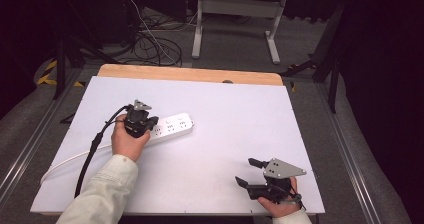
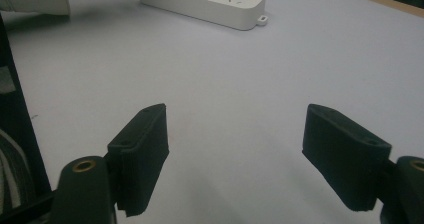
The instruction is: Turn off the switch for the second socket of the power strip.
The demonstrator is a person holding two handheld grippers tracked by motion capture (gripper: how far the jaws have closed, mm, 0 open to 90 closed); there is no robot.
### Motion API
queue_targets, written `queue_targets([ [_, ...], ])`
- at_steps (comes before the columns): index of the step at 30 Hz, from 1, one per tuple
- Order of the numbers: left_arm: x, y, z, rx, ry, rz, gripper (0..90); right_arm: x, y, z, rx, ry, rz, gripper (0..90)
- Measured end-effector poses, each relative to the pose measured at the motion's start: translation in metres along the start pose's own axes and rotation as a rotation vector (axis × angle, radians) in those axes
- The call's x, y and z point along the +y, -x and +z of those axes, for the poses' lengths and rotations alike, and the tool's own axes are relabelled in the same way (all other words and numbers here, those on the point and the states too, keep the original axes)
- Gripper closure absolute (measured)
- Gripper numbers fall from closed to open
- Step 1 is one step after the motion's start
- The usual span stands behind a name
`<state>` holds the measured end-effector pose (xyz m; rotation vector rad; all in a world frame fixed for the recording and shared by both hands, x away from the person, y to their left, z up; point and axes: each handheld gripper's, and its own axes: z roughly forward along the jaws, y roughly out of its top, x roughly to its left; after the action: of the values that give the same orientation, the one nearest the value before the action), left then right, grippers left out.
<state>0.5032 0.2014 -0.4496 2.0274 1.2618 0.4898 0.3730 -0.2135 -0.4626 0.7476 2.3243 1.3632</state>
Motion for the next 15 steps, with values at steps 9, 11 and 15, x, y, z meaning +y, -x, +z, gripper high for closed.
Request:
queue_targets([
  [9, -0.0011, 0.0003, 0.0050, 0.004, -0.014, -0.004, 90.0, -0.0001, -0.0003, 0.0002, 0.001, -0.002, 0.000, 27.0],
  [11, -0.0013, 0.0003, 0.0060, 0.008, -0.018, -0.007, 90.0, -0.0001, -0.0002, 0.0002, 0.001, -0.002, -0.001, 27.0],
  [15, -0.0015, 0.0003, 0.0072, 0.009, -0.026, -0.013, 90.0, -0.0003, -0.0002, 0.0004, 0.004, -0.004, 0.000, 27.0],
])
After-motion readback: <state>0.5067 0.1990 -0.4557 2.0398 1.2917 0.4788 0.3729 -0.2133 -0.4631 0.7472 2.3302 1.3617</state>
